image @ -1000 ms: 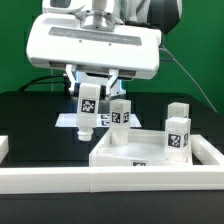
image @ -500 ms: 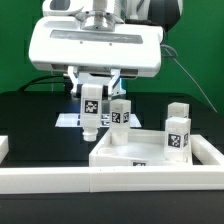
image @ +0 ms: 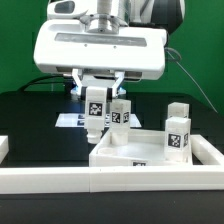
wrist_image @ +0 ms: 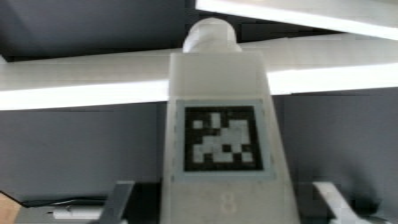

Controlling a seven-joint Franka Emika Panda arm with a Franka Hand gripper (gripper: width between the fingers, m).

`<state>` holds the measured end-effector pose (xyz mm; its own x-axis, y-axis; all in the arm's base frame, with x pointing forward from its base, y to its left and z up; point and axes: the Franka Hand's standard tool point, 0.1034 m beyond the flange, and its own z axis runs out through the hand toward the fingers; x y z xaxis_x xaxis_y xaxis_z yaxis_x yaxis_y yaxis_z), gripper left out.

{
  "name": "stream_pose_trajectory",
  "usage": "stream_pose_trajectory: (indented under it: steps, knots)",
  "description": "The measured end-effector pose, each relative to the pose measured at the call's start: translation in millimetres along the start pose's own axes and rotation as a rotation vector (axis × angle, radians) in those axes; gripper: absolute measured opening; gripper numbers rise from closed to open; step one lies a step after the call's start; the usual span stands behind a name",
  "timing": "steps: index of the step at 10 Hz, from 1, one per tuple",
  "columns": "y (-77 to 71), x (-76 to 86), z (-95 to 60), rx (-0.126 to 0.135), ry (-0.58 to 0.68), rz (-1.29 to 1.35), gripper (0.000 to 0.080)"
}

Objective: Assemble square table

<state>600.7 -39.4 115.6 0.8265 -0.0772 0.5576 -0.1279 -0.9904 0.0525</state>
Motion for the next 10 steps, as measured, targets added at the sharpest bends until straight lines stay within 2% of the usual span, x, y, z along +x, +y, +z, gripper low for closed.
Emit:
stream_pose_trajectory:
  steps: [3, 10]
  knots:
    - [-12.3, -3.9, 1.6, 0.011, -0.003, -0.015, 0.029]
    - [-16.4, -13.8, 7.1, 0.011, -0.017, -0.026, 0.029]
